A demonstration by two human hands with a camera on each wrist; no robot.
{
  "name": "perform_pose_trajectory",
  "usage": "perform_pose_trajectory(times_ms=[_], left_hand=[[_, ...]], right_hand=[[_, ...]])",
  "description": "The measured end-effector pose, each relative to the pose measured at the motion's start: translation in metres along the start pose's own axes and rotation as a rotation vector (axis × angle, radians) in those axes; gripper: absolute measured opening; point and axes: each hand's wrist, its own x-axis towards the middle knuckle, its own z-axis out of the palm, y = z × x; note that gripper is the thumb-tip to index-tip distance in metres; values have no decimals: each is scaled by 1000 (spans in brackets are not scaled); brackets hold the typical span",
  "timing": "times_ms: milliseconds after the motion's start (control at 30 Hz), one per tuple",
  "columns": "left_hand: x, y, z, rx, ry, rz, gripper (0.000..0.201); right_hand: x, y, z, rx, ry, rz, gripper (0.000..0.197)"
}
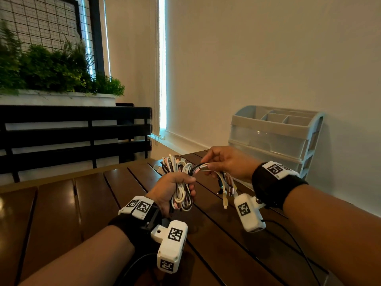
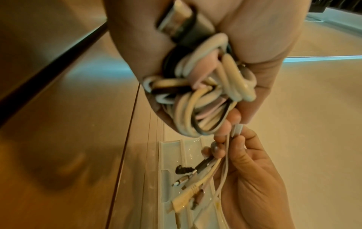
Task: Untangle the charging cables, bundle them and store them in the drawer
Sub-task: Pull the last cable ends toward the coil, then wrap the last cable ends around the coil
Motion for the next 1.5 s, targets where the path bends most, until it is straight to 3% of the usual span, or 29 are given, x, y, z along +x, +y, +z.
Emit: perform_pose_trajectory(times_ms=[167,367,500,600,667,767,900,1000,1200,1300,1400,1500], left_hand=[[0,-4,4,10,-50,-54,17],[3,-7,1,-49,-35,-57,31],[2,-6,5,-84,11,-36,14],[2,-2,3,-141,31,-3,21],[1,0,2,-135,35,12,17],[1,0,3,-116,30,6,18],[1,-1,3,-111,18,13,23],[0,-1,3,-83,9,3,19],[3,0,-3,-25,40,-13,17],[4,-1,-4,-22,38,-18,18],[2,-1,-2,-10,16,-35,20],[1,1,0,-3,9,-23,18]], right_hand=[[1,1,7,-167,71,-47,3],[6,7,16,-264,131,-54,12],[5,6,13,-68,86,-21,10],[1,5,4,87,-73,-16,38],[1,6,1,44,-130,-31,52],[3,7,0,-115,-118,-47,57],[4,1,0,-589,3,-95,33],[4,-3,-1,-719,32,-103,7],[1,-5,-10,-454,-81,-14,11],[1,-4,-10,-450,-75,1,20],[4,0,0,-657,-18,-34,27],[5,13,17,-373,77,-9,32]])
